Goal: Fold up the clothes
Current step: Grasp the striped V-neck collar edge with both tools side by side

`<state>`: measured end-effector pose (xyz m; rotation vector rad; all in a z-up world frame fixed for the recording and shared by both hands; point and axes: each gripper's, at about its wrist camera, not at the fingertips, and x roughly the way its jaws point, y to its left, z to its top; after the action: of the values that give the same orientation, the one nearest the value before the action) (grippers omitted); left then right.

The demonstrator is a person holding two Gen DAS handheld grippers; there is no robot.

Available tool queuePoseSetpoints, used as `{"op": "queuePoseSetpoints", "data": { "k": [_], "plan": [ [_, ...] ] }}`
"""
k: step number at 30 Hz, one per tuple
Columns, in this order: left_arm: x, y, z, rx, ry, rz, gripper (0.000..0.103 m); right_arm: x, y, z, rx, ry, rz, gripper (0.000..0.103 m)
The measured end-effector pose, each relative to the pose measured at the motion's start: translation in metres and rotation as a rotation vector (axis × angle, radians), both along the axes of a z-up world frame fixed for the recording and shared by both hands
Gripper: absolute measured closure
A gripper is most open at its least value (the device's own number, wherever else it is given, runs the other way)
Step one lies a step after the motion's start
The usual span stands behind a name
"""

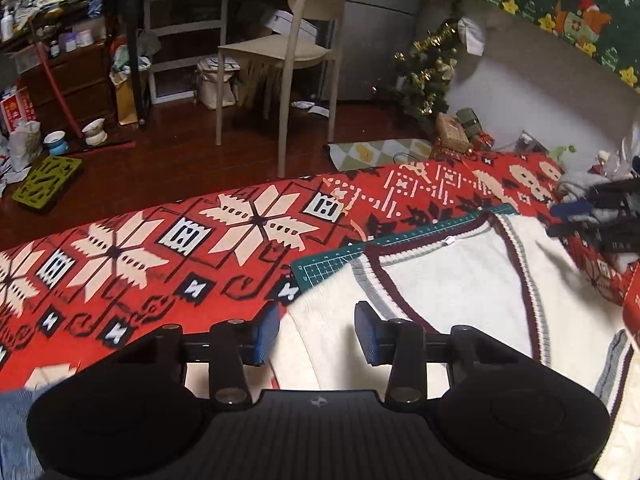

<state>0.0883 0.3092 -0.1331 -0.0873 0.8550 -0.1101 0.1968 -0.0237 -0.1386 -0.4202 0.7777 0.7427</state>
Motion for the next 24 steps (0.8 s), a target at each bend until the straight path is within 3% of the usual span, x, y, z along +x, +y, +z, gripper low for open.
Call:
{"op": "queuePoseSetpoints", "data": {
  "k": [4,11,12,14,16,18,24],
  "plan": [
    [0.013,0.003,-0.007,0.005,0.016,-0.009,0.063,0.025,0.008,-0.01,0.009,0.044,0.011,0.069],
    [0.023,-0.004,-0.016,0.022,0.038,-0.055,0.064,0.031,0.019,-0.021,-0.003,0.074,0.041,0.081],
    [0.024,-0.005,-0.018,0.025,0.042,-0.062,0.066,0.029,0.02,-0.021,-0.008,0.067,0.049,0.088],
    [0.025,-0.004,-0.017,0.011,0.048,-0.065,0.087,0.023,0.024,-0.021,-0.025,0.047,0.069,0.097],
    [0.024,-0.009,-0.014,0.044,0.037,-0.064,0.096,0.018,0.027,-0.021,-0.042,0.023,0.078,0.098],
    [0.021,-0.017,-0.011,0.088,0.02,-0.077,0.096,0.014,0.027,-0.018,-0.035,0.004,0.072,0.099],
    [-0.008,-0.027,0.02,0.12,-0.074,-0.103,0.097,-0.014,0.011,0.013,0.022,-0.069,0.035,0.1]
  ]
}}
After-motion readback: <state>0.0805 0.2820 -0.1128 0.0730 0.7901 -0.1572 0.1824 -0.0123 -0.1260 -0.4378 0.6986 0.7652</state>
